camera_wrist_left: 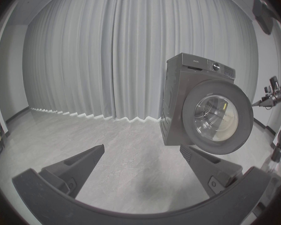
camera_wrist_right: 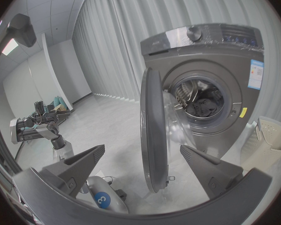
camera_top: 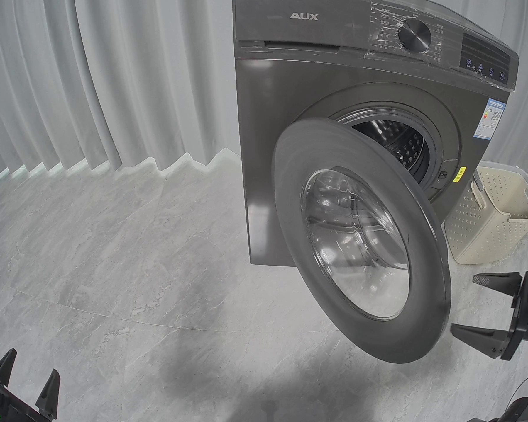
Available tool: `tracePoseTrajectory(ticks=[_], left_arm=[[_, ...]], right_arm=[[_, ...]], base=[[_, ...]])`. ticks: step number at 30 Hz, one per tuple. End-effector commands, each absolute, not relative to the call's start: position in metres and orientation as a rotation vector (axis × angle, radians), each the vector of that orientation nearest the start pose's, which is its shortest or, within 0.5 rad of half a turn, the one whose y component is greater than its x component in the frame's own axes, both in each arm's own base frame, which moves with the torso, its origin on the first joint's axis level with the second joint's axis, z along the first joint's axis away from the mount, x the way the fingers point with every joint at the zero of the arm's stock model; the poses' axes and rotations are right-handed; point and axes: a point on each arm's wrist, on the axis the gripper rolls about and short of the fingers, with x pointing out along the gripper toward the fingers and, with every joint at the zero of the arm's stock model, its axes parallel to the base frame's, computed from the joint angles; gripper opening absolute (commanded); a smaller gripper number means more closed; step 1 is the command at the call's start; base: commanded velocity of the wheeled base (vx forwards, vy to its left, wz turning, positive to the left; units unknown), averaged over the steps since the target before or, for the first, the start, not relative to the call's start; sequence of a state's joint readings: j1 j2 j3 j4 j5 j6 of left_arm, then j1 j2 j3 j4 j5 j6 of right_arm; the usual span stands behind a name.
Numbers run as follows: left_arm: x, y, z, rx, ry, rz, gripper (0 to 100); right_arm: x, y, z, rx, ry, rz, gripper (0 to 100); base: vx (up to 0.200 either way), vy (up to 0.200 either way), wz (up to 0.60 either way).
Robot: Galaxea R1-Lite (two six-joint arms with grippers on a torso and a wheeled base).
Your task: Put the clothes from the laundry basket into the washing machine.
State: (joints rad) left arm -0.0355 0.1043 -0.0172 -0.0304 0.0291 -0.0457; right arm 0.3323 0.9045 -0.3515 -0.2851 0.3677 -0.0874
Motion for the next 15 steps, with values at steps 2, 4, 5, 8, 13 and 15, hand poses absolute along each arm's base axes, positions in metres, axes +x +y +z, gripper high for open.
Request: tracePoseTrajectory(ticks=[2,4,5,8,13,15], left_arm=[[-0.019,0.000,0.077,-0.008,0.057,-0.067,100],[-0.021,-0.001,0.076,0.001,0.023,-0.045,100],[-0.022,-0.001,0.076,0.003,0.018,-0.043,100],[-0.023,-0.001,0.076,-0.005,0.003,-0.032,100],[-0.023,-0.001,0.076,0.000,0.002,-0.032,100],[-0.023,-0.001,0.076,0.000,0.002,-0.032,100]], right_arm=[[0.134,0.058,0.175,-0.095,0.379,0.695,100],[0.142,0.055,0.178,-0.101,0.383,0.600,100],[0.142,0.055,0.178,-0.102,0.383,0.593,100],[0.152,0.043,0.183,-0.101,0.369,0.438,100],[0.155,0.017,0.193,-0.084,0.305,0.277,100],[0.153,0.007,0.200,-0.090,0.263,0.210,100]], base=[[0.000,0.000,0.00],[0.000,0.000,0.00],[0.000,0.000,0.00],[0.000,0.000,0.00],[0.000,0.000,0.00],[0.000,0.000,0.00]])
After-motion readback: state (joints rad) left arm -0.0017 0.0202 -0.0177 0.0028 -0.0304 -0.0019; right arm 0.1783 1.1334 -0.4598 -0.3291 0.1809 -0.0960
